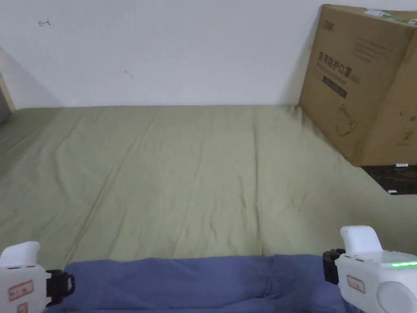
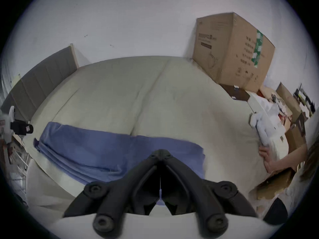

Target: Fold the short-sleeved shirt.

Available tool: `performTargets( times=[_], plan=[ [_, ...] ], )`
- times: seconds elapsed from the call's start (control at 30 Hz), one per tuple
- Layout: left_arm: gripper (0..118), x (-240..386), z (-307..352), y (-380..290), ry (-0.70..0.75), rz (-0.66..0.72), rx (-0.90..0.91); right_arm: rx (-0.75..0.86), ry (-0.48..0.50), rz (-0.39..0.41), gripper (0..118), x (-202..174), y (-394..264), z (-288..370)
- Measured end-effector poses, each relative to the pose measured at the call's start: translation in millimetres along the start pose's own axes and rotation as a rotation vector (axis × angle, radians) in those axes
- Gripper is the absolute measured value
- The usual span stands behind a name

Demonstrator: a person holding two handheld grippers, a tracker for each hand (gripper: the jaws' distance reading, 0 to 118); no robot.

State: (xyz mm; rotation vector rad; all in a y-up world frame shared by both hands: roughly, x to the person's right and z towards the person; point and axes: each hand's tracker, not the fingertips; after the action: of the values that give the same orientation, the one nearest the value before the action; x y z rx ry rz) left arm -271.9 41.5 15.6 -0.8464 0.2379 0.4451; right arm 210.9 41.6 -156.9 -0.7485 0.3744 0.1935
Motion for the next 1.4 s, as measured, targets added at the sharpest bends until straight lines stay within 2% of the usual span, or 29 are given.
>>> performTargets(
  times=[0.13, 0.17, 0.2, 0.23, 0.27, 0.37, 0.4, 0.43, 0.53, 0.6, 0.67, 0.73, 0.83, 0.87, 0.9, 0.93, 0.97, 1.0, 1.1, 1.13, 1.23, 1.4],
  plan=[
    [1, -20, 4, -7, -0.069, 0.1, 0.018, -0.034, 0.04, 0.089, 0, -24, -4, -13],
    [4, -27, 5, -6, -0.084, 0.142, 0.016, -0.027, 0.032, 0.089, 0, -28, -5, -16],
    [12, -37, 5, -8, -0.103, 0.177, 0.026, -0.029, 0.034, 0.084, 0, -31, -4, -19],
    [33, -44, 7, -9, -0.114, 0.188, 0.04, -0.036, 0.048, 0.059, 0, -24, -5, -31],
    [73, -49, 8, -10, -0.118, 0.21, 0.049, -0.036, 0.07, 0.021, 0, -25, -5, -34],
    [100, -70, 0, -15, -0.149, 0.267, 0.007, -0.056, 0.114, 0.003, 0, -29, -4, -43],
    [114, -75, -5, -16, -0.163, 0.276, -0.043, -0.062, 0.114, 0.012, 0, -31, -5, -46],
    [118, -78, -10, -20, -0.174, 0.298, -0.066, -0.069, 0.113, 0.024, 0, -32, -5, -49],
    [118, -91, -20, -34, -0.212, 0.378, -0.052, -0.074, 0.116, 0.026, 0, -46, -8, -44],
    [118, -107, -41, -43, -0.203, 0.456, -0.121, -0.087, 0.133, 0.017, 0, -48, -10, -47],
    [118, -111, -54, -49, -0.214, 0.489, -0.16, -0.107, 0.129, 0.058, 0, -57, -10, -46],
    [118, -102, -53, -54, -0.234, 0.492, -0.118, -0.115, 0.107, 0.094, 0, -61, -11, -47],
    [115, -104, -61, -47, -0.311, 0.587, -0.09, -0.118, 0.115, 0.101, 0, -64, -9, -50],
    [100, -124, -74, -49, -0.343, 0.606, -0.094, -0.119, 0.119, 0.099, 0, -66, -9, -51],
    [68, -126, -79, -48, -0.369, 0.611, -0.101, -0.12, 0.121, 0.099, 0, -71, -7, -49],
    [12, -126, -81, -45, -0.349, 0.59, -0.109, -0.124, 0.125, 0.1, 0, -74, -7, -50],
    [6, -125, -78, -42, -0.339, 0.581, -0.111, -0.128, 0.128, 0.103, 0, -78, -7, -52],
    [6, -117, -70, -46, -0.304, 0.589, -0.094, -0.133, 0.132, 0.109, 0, -81, -7, -54],
    [6, -129, -95, -51, -0.403, 0.714, -0.186, -0.15, 0.142, 0.138, 0, -96, -7, -52],
    [6, -124, -84, -51, -0.356, 0.668, -0.175, -0.158, 0.149, 0.15, 0, -98, -7, -53],
    [6, -124, -63, -33, -0.334, 0.553, -0.154, -0.16, 0.15, 0.182, 0, -99, -6, -56],
    [6, -136, -34, -18, -0.292, 0.496, -0.099, -0.167, 0.1, 0.23, 0, -95, -4, -63]
  ],
)
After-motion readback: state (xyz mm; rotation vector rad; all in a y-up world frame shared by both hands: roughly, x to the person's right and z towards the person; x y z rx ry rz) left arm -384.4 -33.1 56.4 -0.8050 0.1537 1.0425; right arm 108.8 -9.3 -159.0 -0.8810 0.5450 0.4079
